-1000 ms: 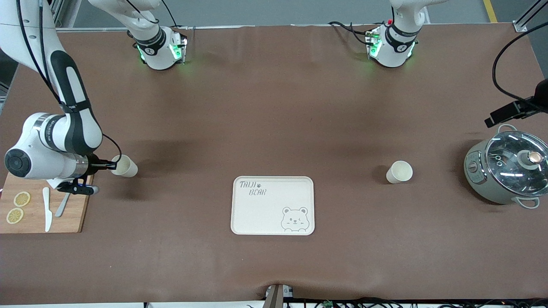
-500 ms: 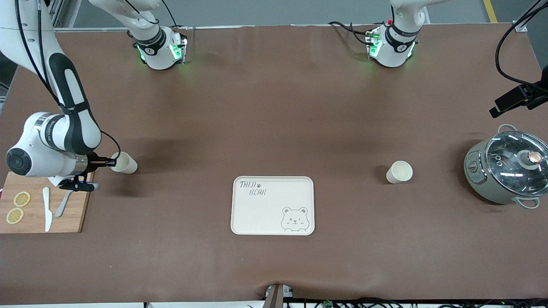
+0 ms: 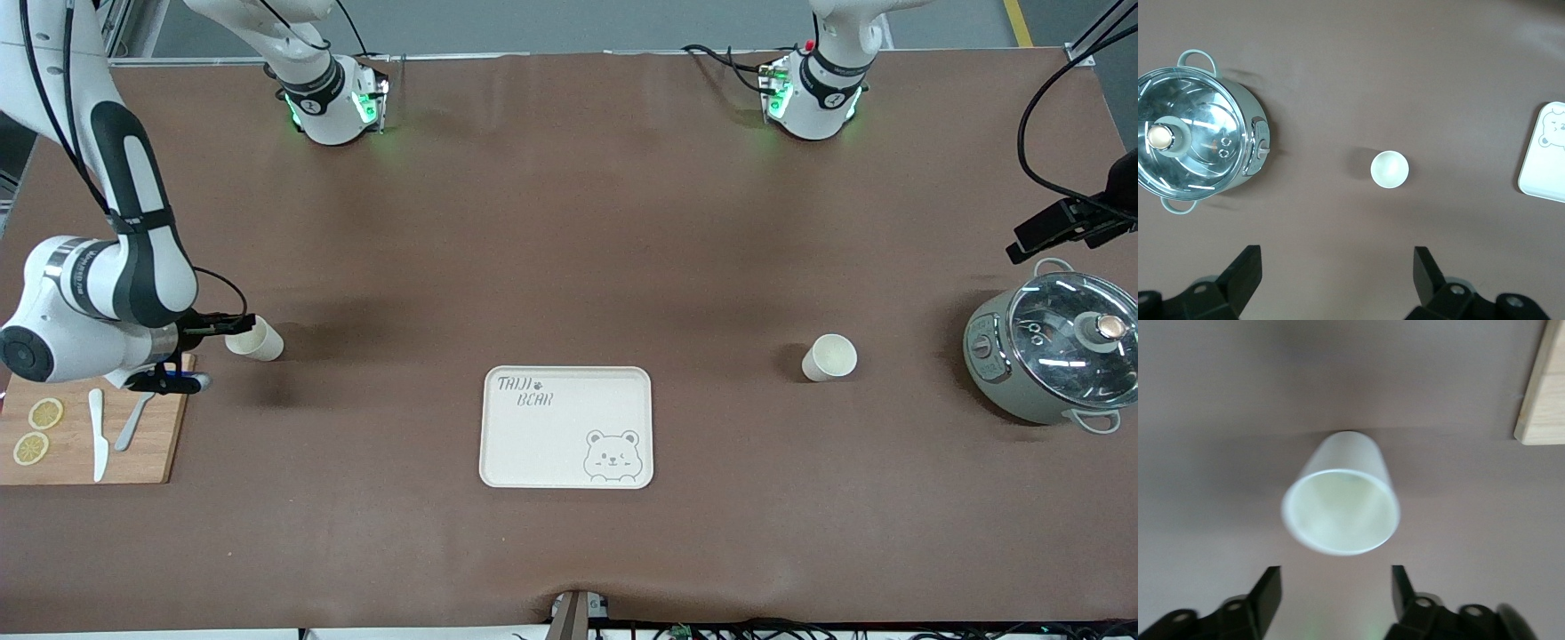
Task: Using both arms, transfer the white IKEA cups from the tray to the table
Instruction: 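Open the right gripper and release the cup on the table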
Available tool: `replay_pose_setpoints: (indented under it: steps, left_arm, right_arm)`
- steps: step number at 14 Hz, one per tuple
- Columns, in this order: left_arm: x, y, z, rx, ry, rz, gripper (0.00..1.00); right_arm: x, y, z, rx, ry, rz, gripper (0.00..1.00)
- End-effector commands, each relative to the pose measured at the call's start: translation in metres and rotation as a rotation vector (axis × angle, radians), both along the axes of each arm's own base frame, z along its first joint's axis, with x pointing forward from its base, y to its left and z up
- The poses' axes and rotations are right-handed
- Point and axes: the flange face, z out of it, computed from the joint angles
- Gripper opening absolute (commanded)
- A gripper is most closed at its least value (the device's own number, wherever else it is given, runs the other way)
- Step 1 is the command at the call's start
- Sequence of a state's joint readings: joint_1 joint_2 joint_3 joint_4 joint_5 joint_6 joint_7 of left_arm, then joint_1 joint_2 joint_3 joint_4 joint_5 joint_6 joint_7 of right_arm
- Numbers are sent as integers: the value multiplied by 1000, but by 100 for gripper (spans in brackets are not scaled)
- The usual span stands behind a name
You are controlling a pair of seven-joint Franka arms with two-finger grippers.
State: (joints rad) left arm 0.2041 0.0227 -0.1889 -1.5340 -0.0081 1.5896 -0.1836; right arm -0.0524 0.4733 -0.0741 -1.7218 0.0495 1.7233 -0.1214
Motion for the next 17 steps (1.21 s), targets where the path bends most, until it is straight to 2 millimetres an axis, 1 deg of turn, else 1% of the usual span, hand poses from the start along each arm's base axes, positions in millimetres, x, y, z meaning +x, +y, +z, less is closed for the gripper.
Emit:
replay_pose_setpoints:
  steps: [1, 2, 3, 5, 7, 8, 9, 10, 11, 12, 13, 14, 15, 16, 17]
  left_arm:
    - [0, -3, 7, 32, -31, -23, 100]
    - [0, -6, 7, 31, -33, -26, 100]
    - [1, -7, 8, 33, -37, -29, 100]
    - [0, -10, 9, 34, -40, -34, 100]
    - [-1, -40, 9, 36, -41, -86, 100]
    - [-3, -39, 11, 51, -44, -85, 100]
    - [-5, -47, 12, 56, -43, -101, 100]
    - [-8, -47, 14, 57, -45, -101, 100]
    - [-10, -46, 18, 59, -51, -101, 100]
    - [-11, -47, 19, 57, -53, -104, 100]
    - [-13, -45, 21, 57, -57, -99, 100]
    - [-13, -45, 17, 56, -46, -100, 100]
    - [-14, -46, 14, 49, -40, -101, 100]
    - [-14, -47, 13, 44, -34, -100, 100]
    - [-16, -47, 14, 46, -37, -100, 100]
  right_arm:
    - [25, -16, 33, -28, -46, -9, 100]
    - [32, -15, 47, -19, -48, -4, 100]
    - [34, -10, 64, -15, -24, 6, 100]
    - [45, -2, 115, -14, -36, 22, 100]
    - [48, 3, 167, -14, -62, 31, 100]
    - [46, 11, 191, -11, -65, 44, 100]
    - [43, 23, 218, -10, -84, 62, 100]
    - [40, 37, 235, -20, -100, 86, 100]
    - [36, 45, 245, -15, -106, 99, 100]
    - [29, 39, 259, 15, -119, 86, 100]
    - [22, 22, 276, 89, -154, 83, 100]
    - [12, 12, 296, 130, -193, 135, 100]
    - [3, 15, 308, 126, -211, 223, 100]
    - [-9, 23, 326, 88, -226, 266, 100]
    - [-20, 24, 338, 76, -239, 279, 100]
